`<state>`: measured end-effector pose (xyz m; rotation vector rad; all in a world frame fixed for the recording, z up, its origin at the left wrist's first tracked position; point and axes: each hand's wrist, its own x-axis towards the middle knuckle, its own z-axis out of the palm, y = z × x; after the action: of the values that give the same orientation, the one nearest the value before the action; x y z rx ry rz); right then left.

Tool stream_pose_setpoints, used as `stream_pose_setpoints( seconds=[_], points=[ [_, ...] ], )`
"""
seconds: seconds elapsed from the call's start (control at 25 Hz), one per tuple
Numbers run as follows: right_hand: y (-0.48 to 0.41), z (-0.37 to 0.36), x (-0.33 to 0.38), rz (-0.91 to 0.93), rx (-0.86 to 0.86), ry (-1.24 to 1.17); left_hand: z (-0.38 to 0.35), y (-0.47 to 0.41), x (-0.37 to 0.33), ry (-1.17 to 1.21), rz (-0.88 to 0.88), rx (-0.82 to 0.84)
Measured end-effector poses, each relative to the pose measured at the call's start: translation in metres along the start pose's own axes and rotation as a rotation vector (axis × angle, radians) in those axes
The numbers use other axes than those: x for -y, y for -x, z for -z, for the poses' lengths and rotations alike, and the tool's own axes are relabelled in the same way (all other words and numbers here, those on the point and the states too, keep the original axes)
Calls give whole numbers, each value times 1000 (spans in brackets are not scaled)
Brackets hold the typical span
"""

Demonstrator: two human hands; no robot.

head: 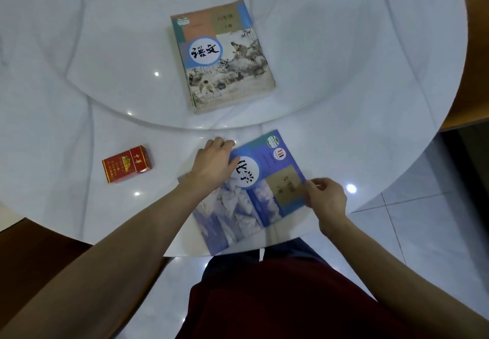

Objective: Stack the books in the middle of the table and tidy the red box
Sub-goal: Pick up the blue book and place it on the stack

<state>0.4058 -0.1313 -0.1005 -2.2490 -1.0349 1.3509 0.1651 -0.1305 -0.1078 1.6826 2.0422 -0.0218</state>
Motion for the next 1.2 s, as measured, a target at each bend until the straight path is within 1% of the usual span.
stream_pose_setpoints(
  seconds=[0.12, 0.2, 0.28, 0.36, 0.48, 0.56, 0.64, 0.76, 0.88, 1.0, 1.08, 1.2],
  points=[
    [26, -11, -27, -223, 25, -155, -4, 3, 2, -6, 34, 23],
    [39, -21, -34, -338, 52, -258, -3, 2, 1, 18, 58, 34],
    [45, -31, -35, -409, 85, -319, 0, -3, 1, 52, 87, 73],
    [48, -39, -36, -428, 94, -358, 6, -8, 3, 115, 61, 132],
    [49, -44, -39, -437, 65, -390, 11, -8, 8, 287, -50, 240],
    [51, -44, -41, -443, 60, -423, 17, -3, 11, 403, -94, 288],
    [52, -44, -41, -444, 72, -447, 21, 3, 12, 541, -127, 275],
    [53, -42, -37, -379, 92, -468, 31, 8, 8, 800, -137, 238],
    [50, -33, -19, -342, 161, -582, 41, 7, 0, 993, -123, 212],
    [38, -18, 3, -275, 260, -683, 56, 2, -2, 1122, -108, 170],
    [29, -11, 20, -232, 342, -710, 63, -2, 0, 1176, -81, 147],
    [18, -10, 42, -167, 459, -703, 73, -8, 0, 1258, -92, 118]
  ],
)
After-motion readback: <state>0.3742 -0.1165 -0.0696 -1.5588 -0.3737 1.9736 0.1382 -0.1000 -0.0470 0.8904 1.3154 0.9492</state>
